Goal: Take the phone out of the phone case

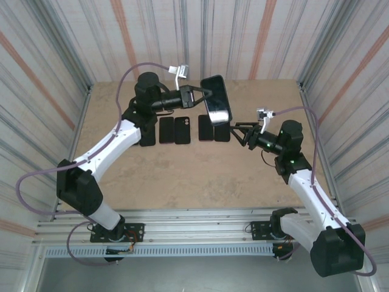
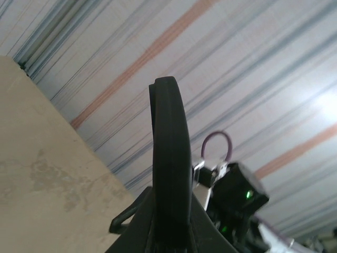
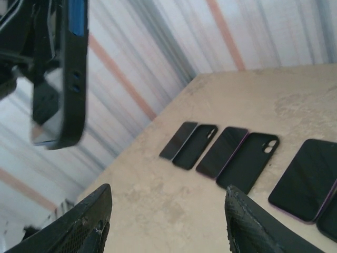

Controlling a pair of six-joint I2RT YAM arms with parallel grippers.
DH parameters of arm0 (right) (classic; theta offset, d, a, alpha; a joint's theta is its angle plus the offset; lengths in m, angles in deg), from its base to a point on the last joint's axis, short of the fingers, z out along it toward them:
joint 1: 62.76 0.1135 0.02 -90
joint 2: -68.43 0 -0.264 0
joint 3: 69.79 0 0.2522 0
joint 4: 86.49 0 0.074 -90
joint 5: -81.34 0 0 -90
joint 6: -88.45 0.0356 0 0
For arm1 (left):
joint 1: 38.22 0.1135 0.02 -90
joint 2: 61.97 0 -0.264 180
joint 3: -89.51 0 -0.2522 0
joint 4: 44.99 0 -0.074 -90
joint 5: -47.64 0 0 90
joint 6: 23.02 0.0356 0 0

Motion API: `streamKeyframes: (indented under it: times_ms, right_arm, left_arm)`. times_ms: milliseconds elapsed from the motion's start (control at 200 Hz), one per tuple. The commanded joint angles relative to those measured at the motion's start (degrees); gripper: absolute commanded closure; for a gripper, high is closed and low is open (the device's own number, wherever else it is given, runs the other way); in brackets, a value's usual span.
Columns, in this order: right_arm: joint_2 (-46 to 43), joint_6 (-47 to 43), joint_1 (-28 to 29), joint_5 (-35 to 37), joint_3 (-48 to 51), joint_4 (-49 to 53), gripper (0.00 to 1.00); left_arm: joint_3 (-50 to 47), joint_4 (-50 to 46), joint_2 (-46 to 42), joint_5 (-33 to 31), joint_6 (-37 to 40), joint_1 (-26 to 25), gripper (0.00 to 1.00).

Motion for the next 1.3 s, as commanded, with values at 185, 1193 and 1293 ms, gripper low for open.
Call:
streamKeyframes:
  times_ms: [185,1193,1293]
  right_arm:
    - [4.43,-25.66,3.85,-12.54,-8.69,16.62,0.43]
    - [13.15,-45.60,12.93,-18.82,-18.89,28.80,0.69]
    - [12.71,-45.55,13.18,-19.20,-18.56,27.95,0.70]
  left_arm:
    - [1.28,-7.89,-4.58,16.99,25.13,2.78,0.99]
    - [-2.19,-18.96,-8.41,22.66,42.44,3.94,1.00]
    - [-2.19,-19.21,-8.38,22.48,42.44,4.11,1.00]
